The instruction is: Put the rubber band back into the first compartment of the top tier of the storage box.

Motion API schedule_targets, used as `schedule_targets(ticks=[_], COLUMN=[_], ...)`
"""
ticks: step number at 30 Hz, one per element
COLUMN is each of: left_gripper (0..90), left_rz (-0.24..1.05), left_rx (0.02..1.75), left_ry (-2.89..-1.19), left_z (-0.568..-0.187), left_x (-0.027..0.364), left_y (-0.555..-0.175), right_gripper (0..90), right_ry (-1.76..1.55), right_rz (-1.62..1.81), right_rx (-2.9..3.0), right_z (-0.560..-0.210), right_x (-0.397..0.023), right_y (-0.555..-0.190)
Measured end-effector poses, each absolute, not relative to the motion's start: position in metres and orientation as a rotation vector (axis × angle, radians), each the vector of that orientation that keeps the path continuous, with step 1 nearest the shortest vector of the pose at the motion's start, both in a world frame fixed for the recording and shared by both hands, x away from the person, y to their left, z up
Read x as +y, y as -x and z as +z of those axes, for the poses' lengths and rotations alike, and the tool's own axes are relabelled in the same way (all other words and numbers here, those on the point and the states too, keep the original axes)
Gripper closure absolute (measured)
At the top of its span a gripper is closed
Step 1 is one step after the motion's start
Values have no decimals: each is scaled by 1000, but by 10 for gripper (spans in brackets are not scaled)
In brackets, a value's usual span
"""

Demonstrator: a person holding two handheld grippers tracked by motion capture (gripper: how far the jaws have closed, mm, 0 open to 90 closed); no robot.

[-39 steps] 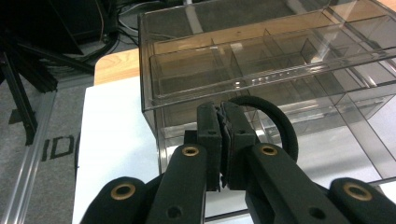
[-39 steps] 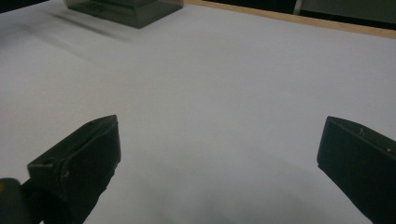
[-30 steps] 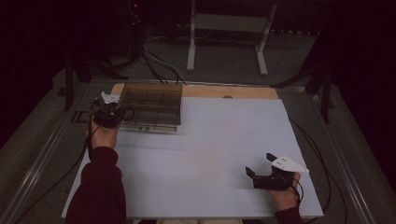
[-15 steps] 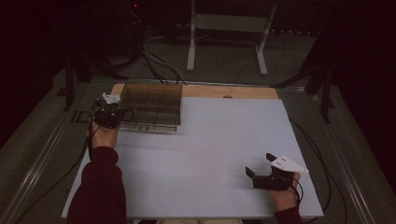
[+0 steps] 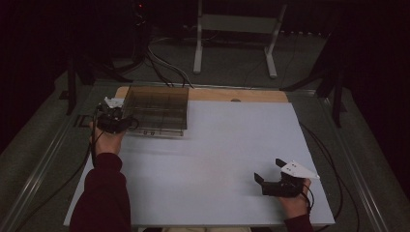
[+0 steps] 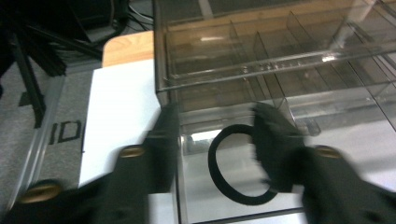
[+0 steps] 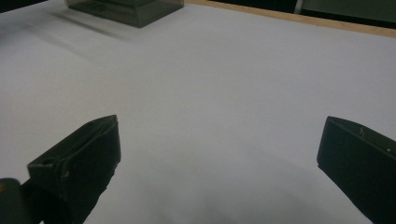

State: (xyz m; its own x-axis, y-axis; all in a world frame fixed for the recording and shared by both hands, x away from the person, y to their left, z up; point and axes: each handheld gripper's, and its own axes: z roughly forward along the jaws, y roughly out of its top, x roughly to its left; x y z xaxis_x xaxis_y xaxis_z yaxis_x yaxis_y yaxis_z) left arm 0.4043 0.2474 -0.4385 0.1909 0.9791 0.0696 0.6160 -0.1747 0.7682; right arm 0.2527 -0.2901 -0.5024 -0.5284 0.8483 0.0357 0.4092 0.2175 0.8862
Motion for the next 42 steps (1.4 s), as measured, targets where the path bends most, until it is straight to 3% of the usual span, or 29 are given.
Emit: schedule_targets(ticks=[1,2,12,42], left_gripper=[434,305,18,5], left_rz=[787,794,760,753], left_rx=[1503,1504,1471,1349], left_ry=[-1848,-1835,-1814,-1807], left_z=[-437,-436,-432,-409], left_x=[248,249,250,242], left_y=[-403,-402,-399,-373], right_gripper=[0,0,0,0], right_ry=[-1159,-1159,-1161,-1160], right_rz=[1262,1262,1263,1264], right_rx=[2035,2036,2037,2039], right_z=[-502,-502,-502,-502], right_x=[-290,-290,-290,-289], right_y=[-253,-253,-252,-252])
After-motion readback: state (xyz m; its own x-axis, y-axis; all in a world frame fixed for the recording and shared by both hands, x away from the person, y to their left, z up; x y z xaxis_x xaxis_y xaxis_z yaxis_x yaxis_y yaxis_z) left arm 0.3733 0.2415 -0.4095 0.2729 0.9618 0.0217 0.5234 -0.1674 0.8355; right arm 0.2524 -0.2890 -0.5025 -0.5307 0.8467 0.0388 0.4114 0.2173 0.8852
